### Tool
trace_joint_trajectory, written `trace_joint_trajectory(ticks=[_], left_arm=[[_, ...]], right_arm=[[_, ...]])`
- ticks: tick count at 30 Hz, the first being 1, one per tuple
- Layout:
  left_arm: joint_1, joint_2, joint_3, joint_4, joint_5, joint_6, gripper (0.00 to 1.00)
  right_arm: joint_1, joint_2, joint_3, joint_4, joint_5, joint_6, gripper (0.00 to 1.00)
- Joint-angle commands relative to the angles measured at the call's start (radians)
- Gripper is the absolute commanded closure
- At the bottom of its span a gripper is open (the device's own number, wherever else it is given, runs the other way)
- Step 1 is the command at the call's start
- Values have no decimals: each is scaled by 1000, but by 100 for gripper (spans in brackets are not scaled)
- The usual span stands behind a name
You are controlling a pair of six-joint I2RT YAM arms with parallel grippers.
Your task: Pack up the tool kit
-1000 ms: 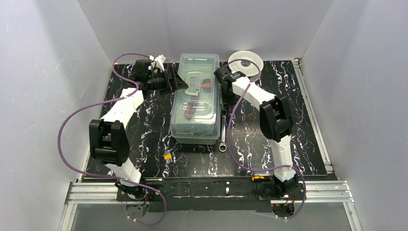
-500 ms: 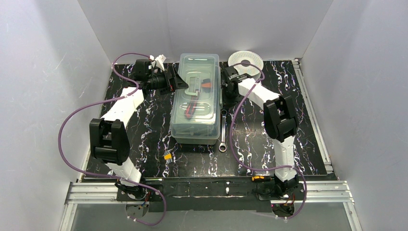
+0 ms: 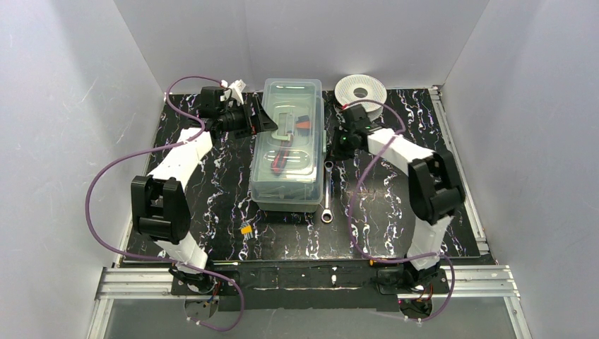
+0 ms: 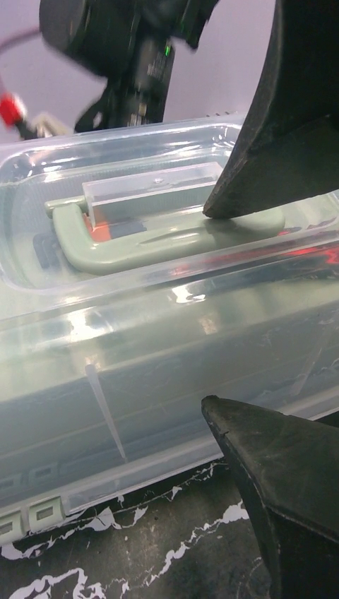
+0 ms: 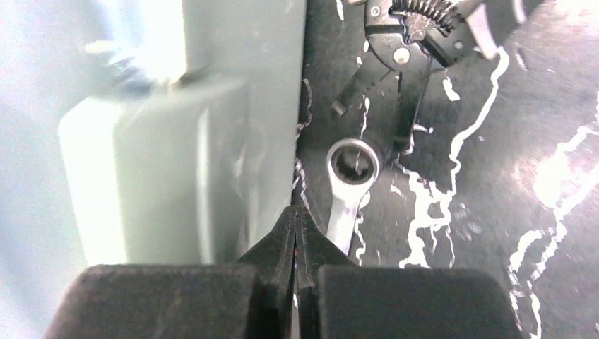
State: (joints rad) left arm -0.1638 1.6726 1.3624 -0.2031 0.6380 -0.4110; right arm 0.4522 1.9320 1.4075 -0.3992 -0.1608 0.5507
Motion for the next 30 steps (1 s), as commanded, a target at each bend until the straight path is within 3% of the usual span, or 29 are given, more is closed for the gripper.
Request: trace_joint_trajectory(ticks=[1,4,10,12,15,18,20,23,28,30], left_arm=[[-61,-81,-3,-124,-33,79,2],[-60,-162,-7,-147,-129,103,2],[-58,-400,-129,-121,-525,40,2],[-58,-486,-207,-76,-615,15,2],[-60,-606,-355,-5,-776,-26,2],[-63,-722,-525,77,-913,-48,2],[-66,-798,-657,178,-991,-35,2],[-68,-858,-861,403,-1040,92,2],[-69,-790,-1118,810,-1004,280,2],[-68,-754,-1139,851,-960,331,2]], right_arm=[[-75,-246,-112,179,-23,-12,99],[-101,-375,-196,194,47,-51,99],[-104,-659,-382,259,308,-82,96],[-108,-743,-447,276,413,-91,83],[-107,-849,-560,365,547,-149,42],[-106,-915,-759,677,643,-274,26],[-106,-936,-879,844,575,-457,22],[-106,-961,-965,877,457,-542,19],[-107,-946,-1069,985,654,-548,16],[-119,-916,-1122,1063,714,-543,15]])
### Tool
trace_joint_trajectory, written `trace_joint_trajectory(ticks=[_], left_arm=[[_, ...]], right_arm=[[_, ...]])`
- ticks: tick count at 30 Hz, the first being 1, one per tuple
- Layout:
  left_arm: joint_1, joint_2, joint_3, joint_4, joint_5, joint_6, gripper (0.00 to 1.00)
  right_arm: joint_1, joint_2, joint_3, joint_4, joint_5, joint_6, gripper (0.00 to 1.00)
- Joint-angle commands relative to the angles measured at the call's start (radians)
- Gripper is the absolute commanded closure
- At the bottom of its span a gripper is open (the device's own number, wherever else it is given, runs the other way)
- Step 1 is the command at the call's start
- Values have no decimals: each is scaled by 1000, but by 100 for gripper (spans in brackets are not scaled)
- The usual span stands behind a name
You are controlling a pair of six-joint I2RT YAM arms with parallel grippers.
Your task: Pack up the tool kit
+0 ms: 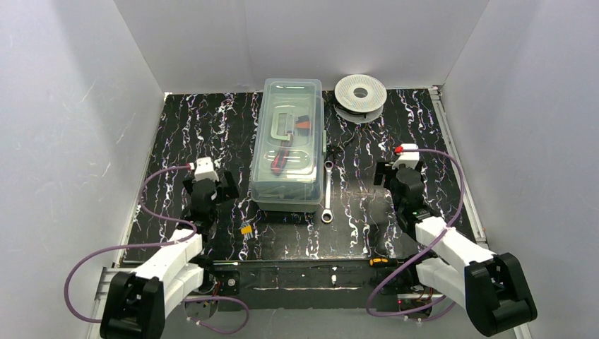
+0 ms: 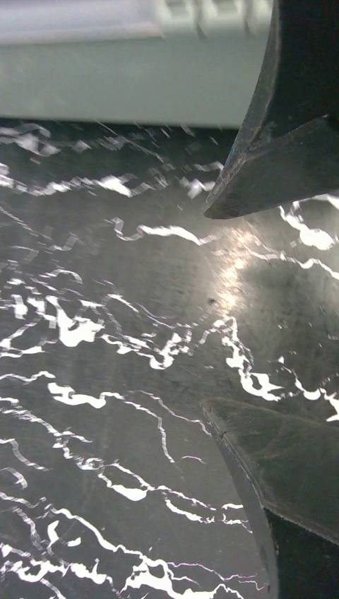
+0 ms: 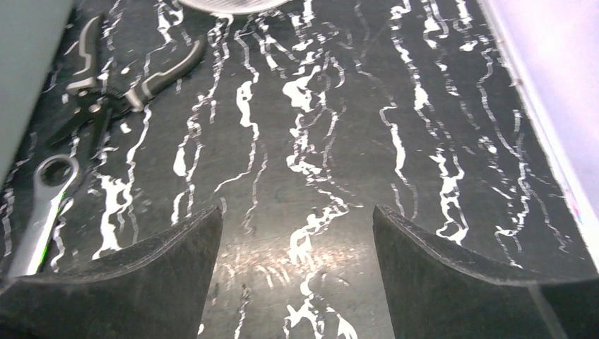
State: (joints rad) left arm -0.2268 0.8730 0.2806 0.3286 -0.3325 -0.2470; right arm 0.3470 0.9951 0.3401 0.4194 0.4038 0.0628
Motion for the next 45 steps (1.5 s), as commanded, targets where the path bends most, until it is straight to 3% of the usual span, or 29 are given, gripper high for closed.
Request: trace_joint_trajectory(ticks=[1,3,5,6,9,11,12,14,16,17,18,19,21,22,25,45], left_arm=[[-5,73,-69,392,29,212,2],[1,166,-98,492,42,231,2],[10,307,-96,599,36,284,2],[16,378,-83,651,-41,310,2],[43,412,-16,558,58,302,2],[48,441,33,497,66,304,2],[55,450,44,477,87,312,2],[65,535,25,607,138,359,5],[116,548,-1,659,121,272,2],[155,562,-7,679,177,257,2],[164,593,-7,709,182,255,2],[165,613,5,713,212,265,2],[175,601,17,656,241,255,2],[177,611,13,681,243,255,2],[178,603,18,662,230,255,2],[179,610,9,690,225,255,2]], right_arm=[[-28,51,-83,328,148,-37,15],[-73,146,-117,462,127,-25,15],[-94,199,-35,329,122,-28,17],[-116,223,-19,351,86,-43,18],[-157,244,-11,364,23,-75,22],[-182,308,-59,557,0,-112,22],[-194,319,-58,570,42,-85,22],[-260,291,-49,480,-53,-14,28],[-334,342,-102,625,-150,33,32],[-336,349,-103,648,-152,28,31],[-336,321,-82,548,-163,42,32],[-336,338,-87,601,-166,36,33],[-336,326,-95,577,-167,28,33],[-335,319,-91,569,-167,37,23],[-332,332,-99,601,-153,19,18],[-333,329,-91,582,-160,21,12]])
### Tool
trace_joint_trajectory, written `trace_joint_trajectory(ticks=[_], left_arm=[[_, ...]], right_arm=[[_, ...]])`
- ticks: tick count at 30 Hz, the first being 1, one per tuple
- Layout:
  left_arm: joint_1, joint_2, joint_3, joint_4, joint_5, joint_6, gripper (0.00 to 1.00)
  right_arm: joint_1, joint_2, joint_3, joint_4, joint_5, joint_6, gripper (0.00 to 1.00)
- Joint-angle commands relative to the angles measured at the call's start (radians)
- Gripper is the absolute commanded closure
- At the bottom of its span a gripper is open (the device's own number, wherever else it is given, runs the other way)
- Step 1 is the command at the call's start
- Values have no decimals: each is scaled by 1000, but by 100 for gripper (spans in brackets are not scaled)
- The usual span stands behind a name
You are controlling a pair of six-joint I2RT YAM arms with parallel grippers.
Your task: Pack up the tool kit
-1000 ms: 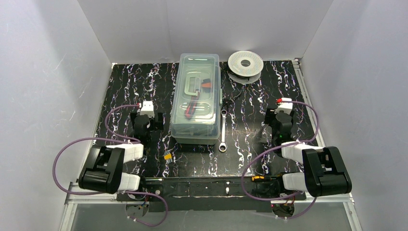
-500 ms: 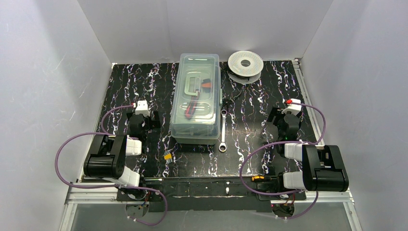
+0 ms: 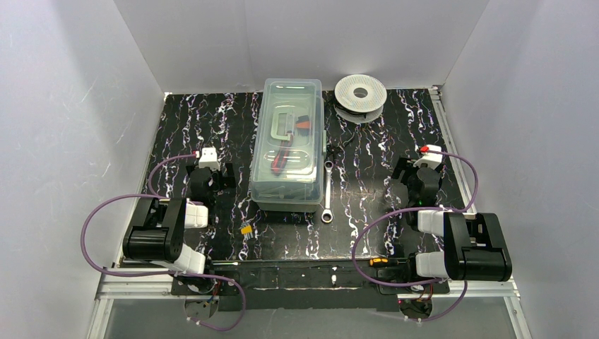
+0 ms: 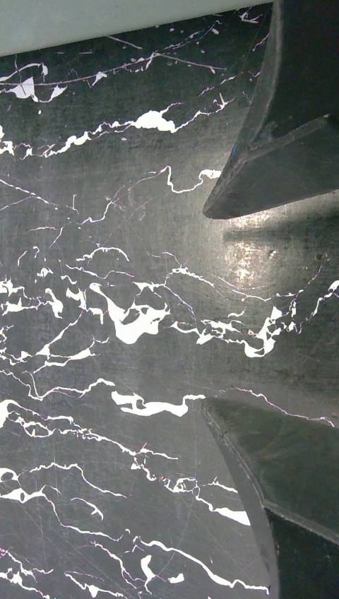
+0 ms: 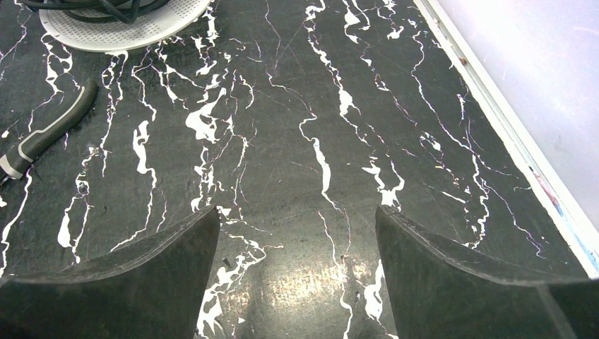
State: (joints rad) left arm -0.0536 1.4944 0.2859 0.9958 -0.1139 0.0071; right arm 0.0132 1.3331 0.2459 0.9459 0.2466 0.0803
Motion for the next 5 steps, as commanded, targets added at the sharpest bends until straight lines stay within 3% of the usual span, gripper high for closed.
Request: trace_joint_trajectory(ticks=[1,5], left_arm=[[6,-11,6,21,8,1,2],[6,-12,8,13,11,1,2]], right_arm=[[1,-8,3,56,-2,4,11],[1,-9,3,56,-2,4,11]])
